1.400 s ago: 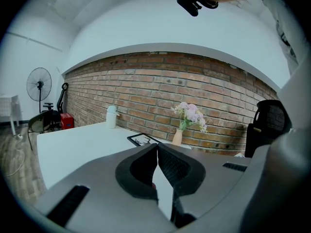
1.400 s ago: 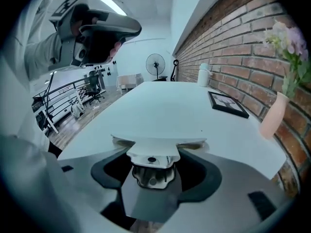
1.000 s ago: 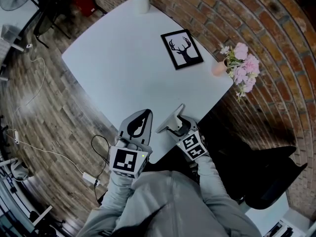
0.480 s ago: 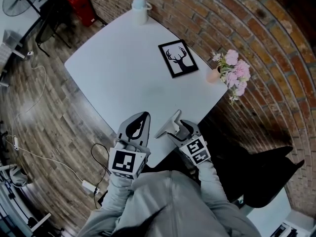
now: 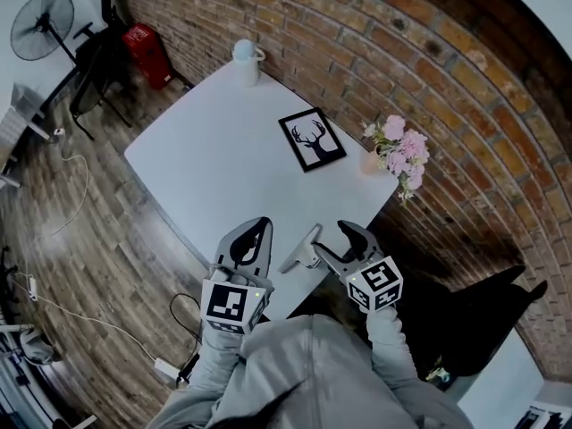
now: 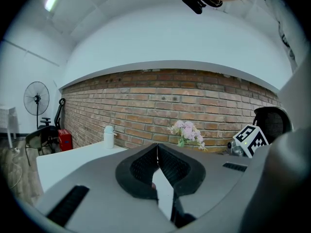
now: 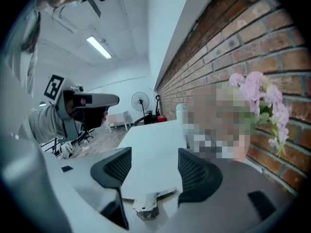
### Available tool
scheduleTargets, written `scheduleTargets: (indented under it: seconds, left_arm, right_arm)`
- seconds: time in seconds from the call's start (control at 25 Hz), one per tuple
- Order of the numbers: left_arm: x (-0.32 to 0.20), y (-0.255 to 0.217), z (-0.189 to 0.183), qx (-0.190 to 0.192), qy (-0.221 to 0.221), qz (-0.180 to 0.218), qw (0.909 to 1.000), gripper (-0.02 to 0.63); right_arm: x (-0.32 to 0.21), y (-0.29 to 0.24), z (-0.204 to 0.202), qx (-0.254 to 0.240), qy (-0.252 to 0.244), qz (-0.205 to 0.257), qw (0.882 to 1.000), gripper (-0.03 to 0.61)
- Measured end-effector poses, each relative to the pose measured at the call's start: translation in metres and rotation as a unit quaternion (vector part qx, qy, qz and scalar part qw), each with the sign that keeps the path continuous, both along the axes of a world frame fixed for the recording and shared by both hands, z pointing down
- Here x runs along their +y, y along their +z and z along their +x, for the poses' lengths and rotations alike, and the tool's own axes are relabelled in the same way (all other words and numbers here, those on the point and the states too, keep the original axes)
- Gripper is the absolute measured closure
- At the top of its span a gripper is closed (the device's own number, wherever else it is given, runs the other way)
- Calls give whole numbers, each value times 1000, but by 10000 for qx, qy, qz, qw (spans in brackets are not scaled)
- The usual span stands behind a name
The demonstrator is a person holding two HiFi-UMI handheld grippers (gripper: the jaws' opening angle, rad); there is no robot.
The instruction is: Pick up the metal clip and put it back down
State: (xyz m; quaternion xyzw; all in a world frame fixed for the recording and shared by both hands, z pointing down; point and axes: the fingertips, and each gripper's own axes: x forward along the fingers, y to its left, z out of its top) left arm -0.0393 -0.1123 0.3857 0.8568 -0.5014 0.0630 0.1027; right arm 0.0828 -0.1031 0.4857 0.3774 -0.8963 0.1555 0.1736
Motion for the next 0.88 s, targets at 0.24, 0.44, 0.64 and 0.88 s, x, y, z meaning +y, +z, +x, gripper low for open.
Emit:
scheduleTargets:
  seconds: [0.24, 0.44, 0.64, 0.88]
  left_arm:
    - [0, -18, 6, 5, 114, 186, 9998, 586]
    - [1, -25, 9, 34, 172, 250, 9995, 586]
    - [4, -29, 12, 68, 209, 296, 9993, 586]
    - [11, -32, 13, 95, 189, 315, 9993, 586]
  right_arm:
    - [-9, -62, 11, -552, 235, 533, 9968, 285]
    - [-9, -100, 21, -797, 382, 1043, 9906, 389]
    - [-1, -128, 29, -953, 515, 1460, 9833, 472]
    - [6, -139, 34, -979, 560, 1682, 9793, 534]
